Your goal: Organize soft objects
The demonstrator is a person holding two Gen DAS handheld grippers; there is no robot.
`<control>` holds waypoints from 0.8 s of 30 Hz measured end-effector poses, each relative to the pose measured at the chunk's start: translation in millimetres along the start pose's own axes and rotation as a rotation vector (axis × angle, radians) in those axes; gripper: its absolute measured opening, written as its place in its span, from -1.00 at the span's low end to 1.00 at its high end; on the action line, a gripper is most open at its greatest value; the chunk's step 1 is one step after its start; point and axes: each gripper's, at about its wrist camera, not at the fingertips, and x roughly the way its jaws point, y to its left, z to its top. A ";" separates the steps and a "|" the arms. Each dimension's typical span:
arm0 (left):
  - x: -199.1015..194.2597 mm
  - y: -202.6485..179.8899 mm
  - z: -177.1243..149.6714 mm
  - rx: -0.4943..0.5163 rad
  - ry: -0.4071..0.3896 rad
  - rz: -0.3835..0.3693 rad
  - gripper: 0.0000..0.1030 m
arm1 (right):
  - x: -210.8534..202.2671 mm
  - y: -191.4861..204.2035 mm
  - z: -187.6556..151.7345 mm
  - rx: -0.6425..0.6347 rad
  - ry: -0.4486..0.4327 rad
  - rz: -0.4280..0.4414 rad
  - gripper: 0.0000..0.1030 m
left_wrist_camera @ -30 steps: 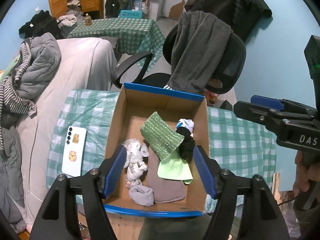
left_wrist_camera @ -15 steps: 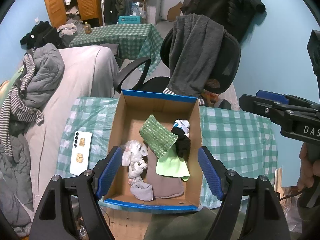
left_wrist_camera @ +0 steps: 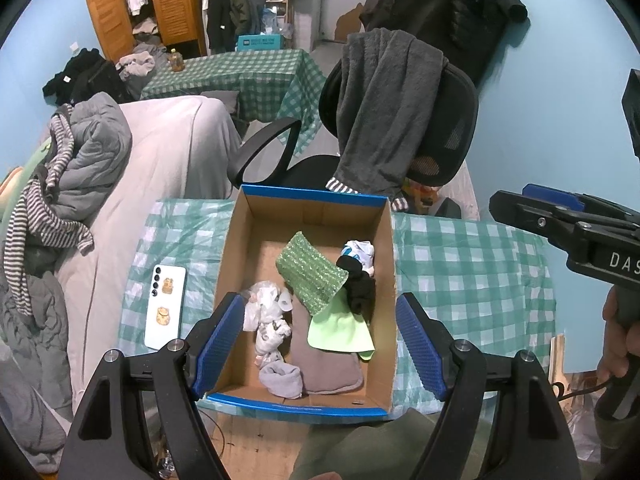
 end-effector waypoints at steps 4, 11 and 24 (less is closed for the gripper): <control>-1.9 -0.2 0.1 -0.007 0.001 -0.004 0.54 | -2.4 -2.6 -2.1 0.007 -0.001 0.001 0.40; -1.7 -0.8 -0.4 -0.007 0.003 -0.003 0.54 | -4.2 -5.0 -4.0 0.010 -0.002 0.000 0.40; -2.1 -1.4 -1.8 -0.011 0.009 -0.003 0.54 | -3.9 -6.9 -3.8 0.007 -0.001 0.001 0.40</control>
